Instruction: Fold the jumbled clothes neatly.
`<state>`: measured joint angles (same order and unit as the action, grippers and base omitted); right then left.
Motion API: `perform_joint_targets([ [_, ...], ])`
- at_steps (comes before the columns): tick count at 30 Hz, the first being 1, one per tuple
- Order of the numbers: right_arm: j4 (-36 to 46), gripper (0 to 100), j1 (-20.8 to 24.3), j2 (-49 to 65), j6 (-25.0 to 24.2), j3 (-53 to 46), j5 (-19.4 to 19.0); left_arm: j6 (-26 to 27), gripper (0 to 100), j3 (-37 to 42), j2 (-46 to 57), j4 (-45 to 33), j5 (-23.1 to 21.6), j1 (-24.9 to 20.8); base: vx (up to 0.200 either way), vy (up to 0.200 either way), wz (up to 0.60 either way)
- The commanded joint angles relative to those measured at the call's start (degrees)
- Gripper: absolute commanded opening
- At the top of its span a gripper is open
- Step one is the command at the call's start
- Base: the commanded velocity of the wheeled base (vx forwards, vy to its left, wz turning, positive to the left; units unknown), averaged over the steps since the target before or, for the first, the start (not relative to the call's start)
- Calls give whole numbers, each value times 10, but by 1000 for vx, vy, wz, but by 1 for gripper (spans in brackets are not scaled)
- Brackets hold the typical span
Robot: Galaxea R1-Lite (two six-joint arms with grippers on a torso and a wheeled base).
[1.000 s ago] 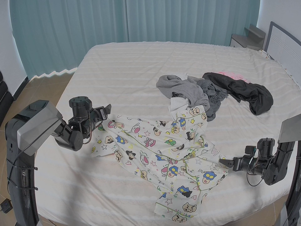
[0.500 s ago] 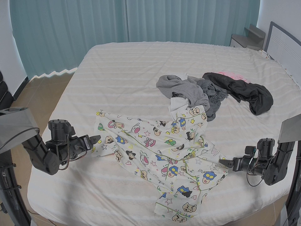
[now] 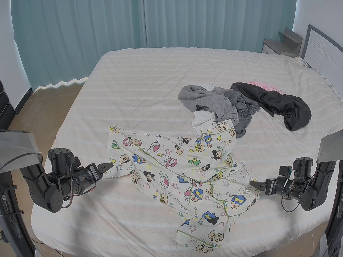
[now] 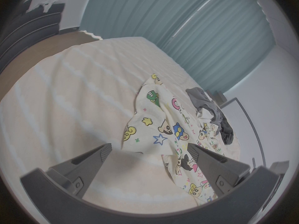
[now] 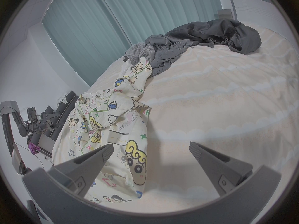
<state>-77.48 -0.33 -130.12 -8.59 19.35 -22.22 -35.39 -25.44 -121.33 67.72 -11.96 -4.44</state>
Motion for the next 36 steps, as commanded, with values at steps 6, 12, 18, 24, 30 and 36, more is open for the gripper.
perform_joint_targets([
  [6,0,100,0,-1,0,1,0,156,100,-28,-124,61,-57,4,0,0,0],
  [12,1,100,0,-5,0,2,0,167,100,-58,-125,62,-82,4,0,0,0],
  [18,0,100,0,-5,0,3,0,197,100,-70,-130,59,-83,5,0,0,0],
  [24,1,100,0,-5,0,3,0,211,100,-72,-133,59,-83,7,0,0,0],
  [30,1,100,0,-5,0,3,0,221,100,-82,-150,59,-82,7,0,0,0],
  [36,1,100,0,-6,0,3,0,220,100,-102,-165,59,-79,7,0,0,0],
])
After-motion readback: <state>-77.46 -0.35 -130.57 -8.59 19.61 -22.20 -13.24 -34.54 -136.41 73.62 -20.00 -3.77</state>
